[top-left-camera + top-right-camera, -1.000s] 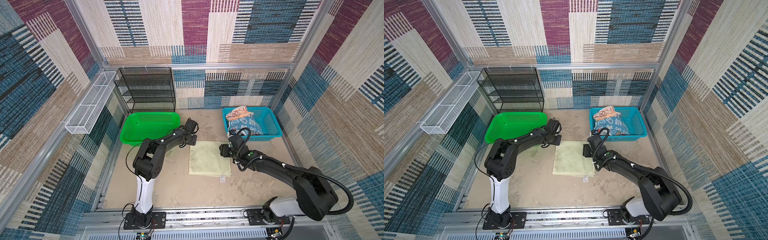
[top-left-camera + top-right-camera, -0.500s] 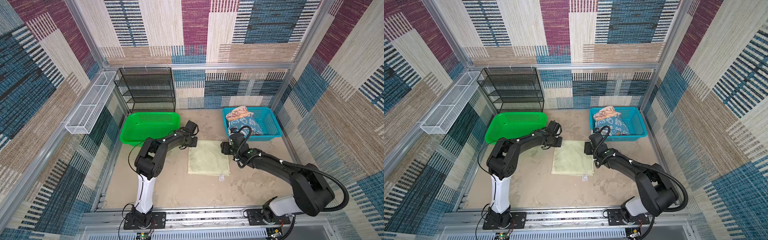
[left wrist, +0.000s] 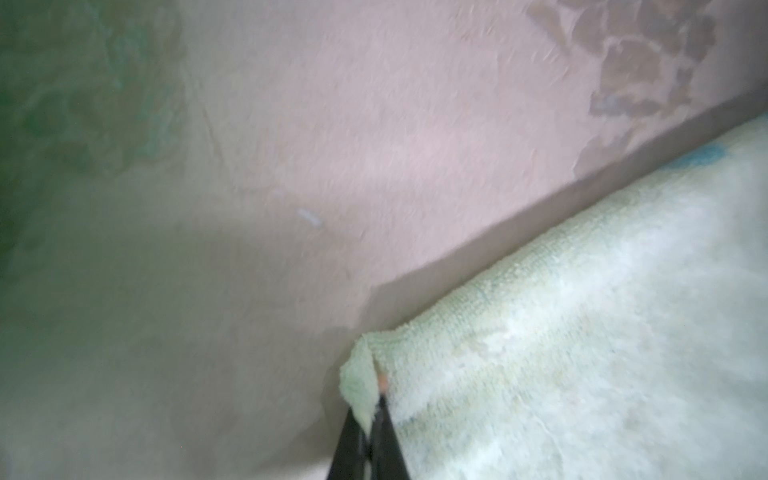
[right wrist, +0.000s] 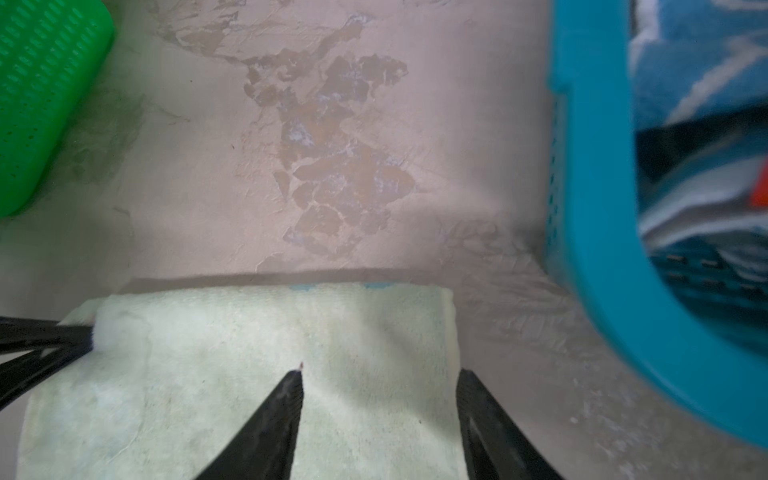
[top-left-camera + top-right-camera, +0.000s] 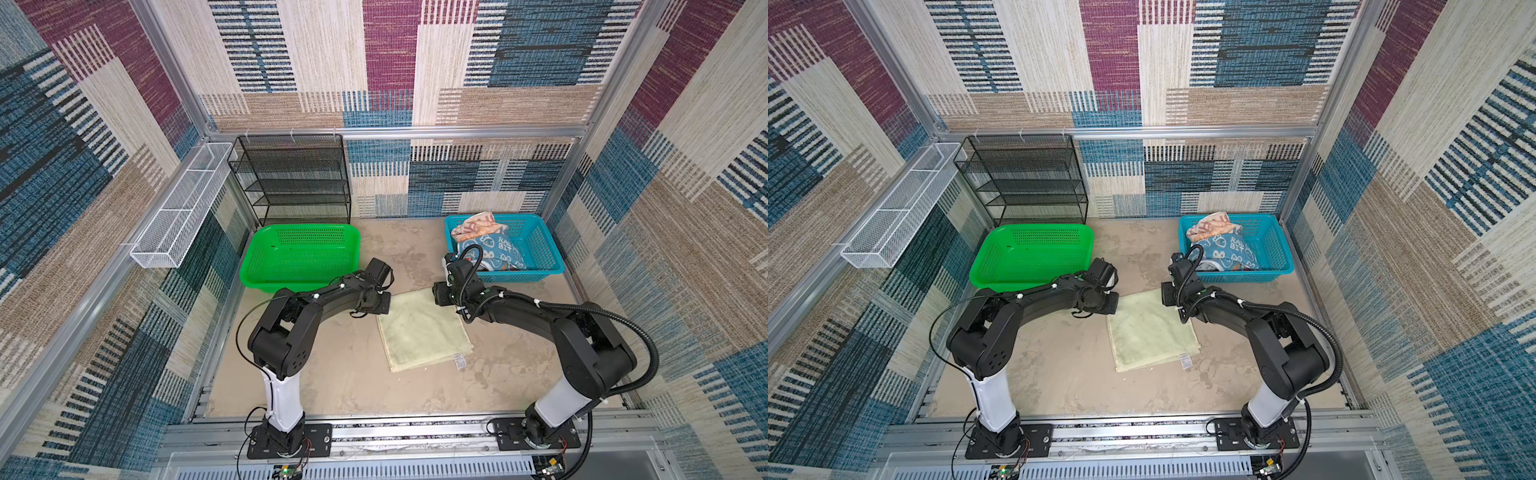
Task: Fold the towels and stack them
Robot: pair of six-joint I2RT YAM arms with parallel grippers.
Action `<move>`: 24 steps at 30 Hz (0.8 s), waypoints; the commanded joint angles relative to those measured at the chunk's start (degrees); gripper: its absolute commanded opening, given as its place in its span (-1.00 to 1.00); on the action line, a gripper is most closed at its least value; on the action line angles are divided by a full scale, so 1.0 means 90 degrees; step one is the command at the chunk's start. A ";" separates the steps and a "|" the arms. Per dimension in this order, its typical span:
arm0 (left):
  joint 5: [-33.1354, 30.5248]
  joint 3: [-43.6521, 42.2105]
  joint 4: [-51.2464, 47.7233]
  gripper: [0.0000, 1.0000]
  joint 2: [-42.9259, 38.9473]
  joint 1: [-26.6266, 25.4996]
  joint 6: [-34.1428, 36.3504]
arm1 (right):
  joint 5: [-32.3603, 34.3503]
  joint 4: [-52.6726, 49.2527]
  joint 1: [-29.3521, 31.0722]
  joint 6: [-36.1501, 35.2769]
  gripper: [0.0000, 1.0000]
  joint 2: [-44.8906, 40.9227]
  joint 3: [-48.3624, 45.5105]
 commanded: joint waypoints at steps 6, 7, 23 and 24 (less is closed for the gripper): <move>-0.0078 -0.0533 -0.0244 -1.00 -0.0492 0.0002 -0.0076 | -0.0001 -0.0225 0.0009 -0.0009 0.20 0.1008 0.1013; -0.0069 -0.0547 -0.0241 -1.00 -0.0491 0.0002 -0.0084 | -0.0014 -0.0273 0.0004 -0.0019 0.20 0.1110 0.1142; -0.0175 -0.0679 -0.0166 -1.00 -0.0557 0.0002 0.0004 | 0.0000 -0.0720 0.0004 -0.0155 -0.20 0.2096 0.1813; -0.0175 -0.0672 -0.0171 -1.00 -0.0557 0.0002 0.0012 | -0.0024 -0.0707 0.0008 -0.0165 -0.29 0.2099 0.1805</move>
